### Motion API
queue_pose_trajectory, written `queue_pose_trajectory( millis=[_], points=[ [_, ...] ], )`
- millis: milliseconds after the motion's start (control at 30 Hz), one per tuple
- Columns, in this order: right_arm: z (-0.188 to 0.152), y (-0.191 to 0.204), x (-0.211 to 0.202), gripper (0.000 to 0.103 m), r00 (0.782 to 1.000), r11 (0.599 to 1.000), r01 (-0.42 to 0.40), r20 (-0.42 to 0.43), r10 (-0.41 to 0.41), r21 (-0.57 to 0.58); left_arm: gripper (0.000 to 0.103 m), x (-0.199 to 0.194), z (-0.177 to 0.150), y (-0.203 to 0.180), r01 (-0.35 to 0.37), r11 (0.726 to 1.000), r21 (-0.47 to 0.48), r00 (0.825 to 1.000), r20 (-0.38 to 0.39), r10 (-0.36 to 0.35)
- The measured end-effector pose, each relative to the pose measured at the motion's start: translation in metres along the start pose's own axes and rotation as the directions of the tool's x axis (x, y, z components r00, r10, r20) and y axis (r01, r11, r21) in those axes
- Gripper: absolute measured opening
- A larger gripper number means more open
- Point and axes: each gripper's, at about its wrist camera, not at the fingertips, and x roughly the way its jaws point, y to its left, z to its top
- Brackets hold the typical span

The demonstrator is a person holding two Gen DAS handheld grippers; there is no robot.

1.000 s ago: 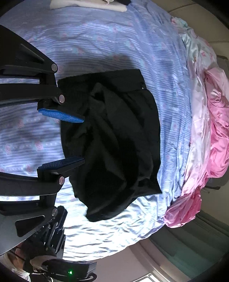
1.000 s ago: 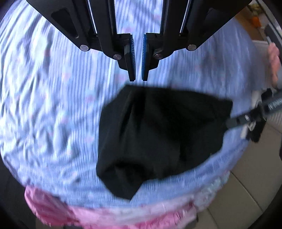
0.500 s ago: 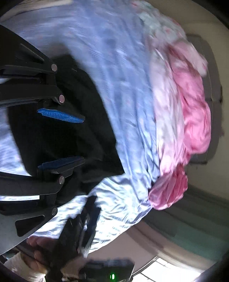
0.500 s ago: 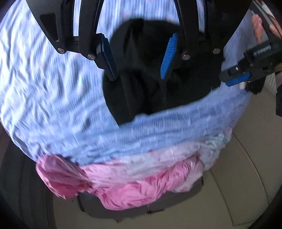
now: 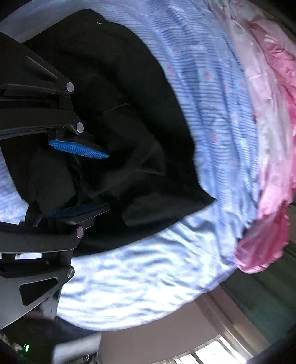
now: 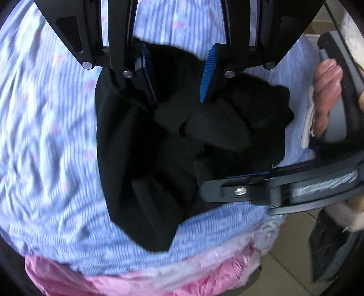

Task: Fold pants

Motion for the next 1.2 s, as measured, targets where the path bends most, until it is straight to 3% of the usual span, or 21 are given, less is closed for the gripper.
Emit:
queue_pose_trajectory(
  millis=[100, 233, 367, 500, 600, 767, 933, 1100, 1167, 1200],
  points=[
    [-0.006, -0.003, 0.001, 0.039, 1.000, 1.000, 0.002, -0.005, -0.002, 0.009, 0.004, 0.005, -0.003, 0.002, -0.039, 0.999, 0.014, 0.999, 0.005, 0.039],
    [-0.001, -0.003, -0.011, 0.039, 1.000, 1.000, 0.013, 0.028, -0.013, -0.001, 0.004, -0.032, -0.004, 0.021, -0.032, 0.999, -0.032, 0.993, 0.109, 0.036],
    [0.008, 0.002, -0.033, 0.039, 0.994, 0.999, 0.015, 0.106, -0.012, -0.029, 0.004, -0.069, -0.004, 0.057, -0.076, 0.992, -0.100, 0.981, 0.169, 0.092],
    [0.025, 0.010, -0.052, 0.039, 0.979, 0.999, 0.017, 0.202, -0.009, -0.041, 0.004, -0.076, 0.005, 0.088, -0.149, 0.983, -0.105, 0.972, 0.168, 0.166],
    [0.049, 0.013, -0.050, 0.039, 0.969, 0.998, 0.034, 0.245, -0.020, -0.056, 0.004, -0.069, 0.013, 0.107, -0.171, 0.981, -0.088, 0.974, 0.137, 0.182],
    [0.085, 0.018, -0.027, 0.039, 0.979, 0.995, -0.011, 0.200, 0.030, -0.097, 0.004, -0.054, 0.017, 0.128, -0.166, 0.983, -0.083, 0.982, 0.075, 0.173],
    [0.091, 0.020, -0.006, 0.039, 0.988, 0.989, -0.035, 0.146, 0.056, -0.142, 0.004, -0.040, 0.021, 0.147, -0.203, 0.976, -0.078, 0.978, 0.030, 0.206],
    [0.097, 0.022, 0.027, 0.039, 0.996, 0.994, -0.047, 0.069, 0.054, -0.099, 0.004, -0.039, 0.017, 0.162, -0.227, 0.971, -0.077, 0.973, 0.010, 0.229],
    [0.097, 0.022, 0.036, 0.029, 0.998, 0.995, -0.056, 0.037, 0.059, -0.079, 0.004, -0.046, 0.014, 0.166, -0.210, 0.974, -0.089, 0.977, 0.028, 0.214],
    [0.097, 0.024, 0.039, 0.007, 0.997, 0.995, -0.070, 0.031, 0.072, -0.078, 0.004, -0.053, 0.011, 0.168, -0.198, 0.976, -0.090, 0.978, 0.050, 0.203]
  ],
)
